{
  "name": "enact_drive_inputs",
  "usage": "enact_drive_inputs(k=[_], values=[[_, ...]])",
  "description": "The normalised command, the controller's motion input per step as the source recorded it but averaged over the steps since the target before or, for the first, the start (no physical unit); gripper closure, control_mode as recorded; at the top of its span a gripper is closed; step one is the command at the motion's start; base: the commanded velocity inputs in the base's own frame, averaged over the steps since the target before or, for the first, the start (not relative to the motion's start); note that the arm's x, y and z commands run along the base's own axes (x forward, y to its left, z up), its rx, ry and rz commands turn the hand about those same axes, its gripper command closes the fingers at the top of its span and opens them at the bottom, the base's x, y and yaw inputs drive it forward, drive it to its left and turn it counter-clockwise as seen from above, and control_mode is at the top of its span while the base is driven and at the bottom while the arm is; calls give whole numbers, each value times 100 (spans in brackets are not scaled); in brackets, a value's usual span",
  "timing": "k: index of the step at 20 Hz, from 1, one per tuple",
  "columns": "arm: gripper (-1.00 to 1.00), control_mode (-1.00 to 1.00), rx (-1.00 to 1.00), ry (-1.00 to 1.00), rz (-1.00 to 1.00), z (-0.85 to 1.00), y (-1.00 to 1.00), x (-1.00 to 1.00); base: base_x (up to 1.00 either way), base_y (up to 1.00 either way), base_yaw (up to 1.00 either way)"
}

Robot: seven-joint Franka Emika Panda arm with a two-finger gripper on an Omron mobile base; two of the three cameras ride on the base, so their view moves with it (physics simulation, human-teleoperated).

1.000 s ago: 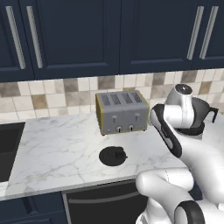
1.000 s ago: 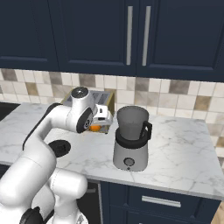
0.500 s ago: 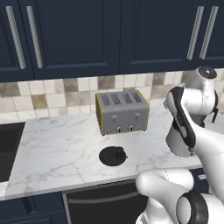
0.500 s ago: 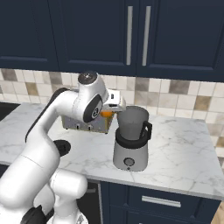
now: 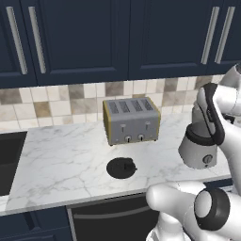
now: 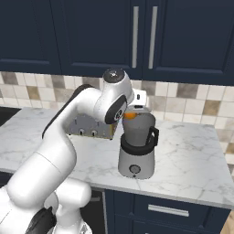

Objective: Open the blender lid, put the orange in the blender, close the lid, and start the blender.

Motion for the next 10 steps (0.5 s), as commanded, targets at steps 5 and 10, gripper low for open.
enact_drive_inputs(k=[5, 10], values=[[100, -100, 0, 0, 0, -17, -30, 17, 0, 0, 0], [100, -100, 0, 11, 2, -52, 0, 38, 0, 0, 0]])
